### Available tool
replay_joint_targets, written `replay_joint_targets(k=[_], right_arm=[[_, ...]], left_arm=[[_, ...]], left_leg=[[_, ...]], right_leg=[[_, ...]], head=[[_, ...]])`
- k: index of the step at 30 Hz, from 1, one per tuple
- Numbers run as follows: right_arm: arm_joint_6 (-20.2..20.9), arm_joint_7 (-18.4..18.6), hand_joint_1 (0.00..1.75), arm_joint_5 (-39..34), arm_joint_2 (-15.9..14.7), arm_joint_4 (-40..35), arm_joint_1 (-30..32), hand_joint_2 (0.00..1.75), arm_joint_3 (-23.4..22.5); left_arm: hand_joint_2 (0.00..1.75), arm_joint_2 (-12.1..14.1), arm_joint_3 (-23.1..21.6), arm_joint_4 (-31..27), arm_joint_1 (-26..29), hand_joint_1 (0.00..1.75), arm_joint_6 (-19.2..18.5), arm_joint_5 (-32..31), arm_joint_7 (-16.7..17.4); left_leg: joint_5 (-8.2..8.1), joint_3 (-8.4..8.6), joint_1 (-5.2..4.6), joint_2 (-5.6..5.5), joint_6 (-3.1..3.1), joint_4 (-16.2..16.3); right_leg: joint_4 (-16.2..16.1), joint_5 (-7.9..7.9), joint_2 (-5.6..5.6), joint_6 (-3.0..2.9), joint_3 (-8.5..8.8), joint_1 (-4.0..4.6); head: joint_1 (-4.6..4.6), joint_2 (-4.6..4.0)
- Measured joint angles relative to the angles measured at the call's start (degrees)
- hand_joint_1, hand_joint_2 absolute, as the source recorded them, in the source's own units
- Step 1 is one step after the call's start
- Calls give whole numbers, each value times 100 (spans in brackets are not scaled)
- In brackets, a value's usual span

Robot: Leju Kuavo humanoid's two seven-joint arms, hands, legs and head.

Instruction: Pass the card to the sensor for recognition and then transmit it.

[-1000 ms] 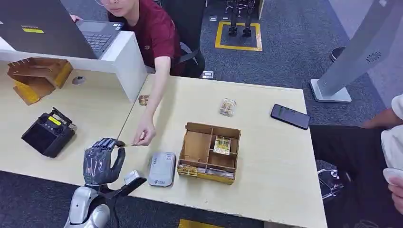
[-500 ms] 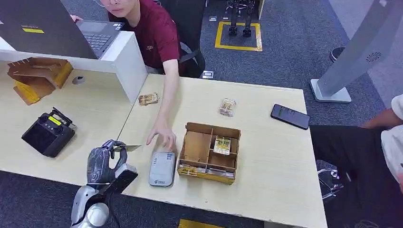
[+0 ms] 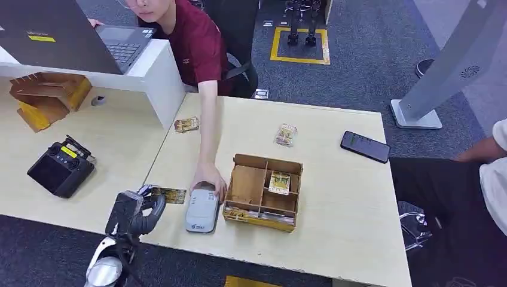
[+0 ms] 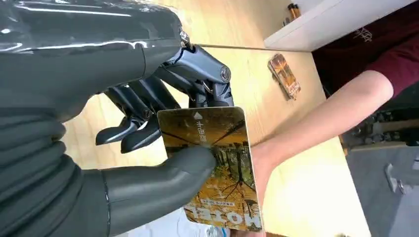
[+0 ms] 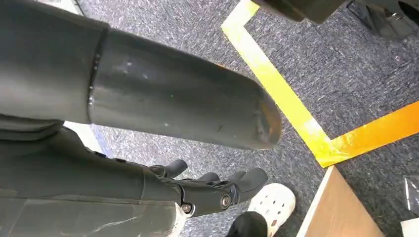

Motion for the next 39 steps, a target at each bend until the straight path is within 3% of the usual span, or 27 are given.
replay_joint_targets(k=[4,10,18,26,39], right_arm=[[-15,24,0,0,9,0,1,0,-37],[-15,59,0,-7,13,0,4,0,-87],[-9,74,0,53,48,0,1,0,-140],[-4,94,0,140,66,0,1,0,-142],[70,111,0,277,83,0,-1,0,-142]], left_arm=[[175,94,-13,-186,99,175,-136,212,116],[175,181,-365,-256,109,175,291,-899,365],[175,157,-728,-183,106,175,518,-1415,546],[175,-77,-879,186,-30,175,1047,-2197,835],[175,-336,-868,699,-311,175,1403,-3062,1136]], left_leg=[[0,1,0,0,0,0],[0,0,-2,-1,0,0],[0,1,-2,0,0,0],[0,1,-2,0,0,0],[0,0,-2,-1,0,1]], right_leg=[[0,0,0,0,0,0],[0,0,-1,0,1,0],[-1,0,0,0,-1,0],[-1,0,0,0,-1,0],[-1,0,-1,0,1,0]], head=[[0,0],[2,0],[2,0],[2,0],[2,0]])
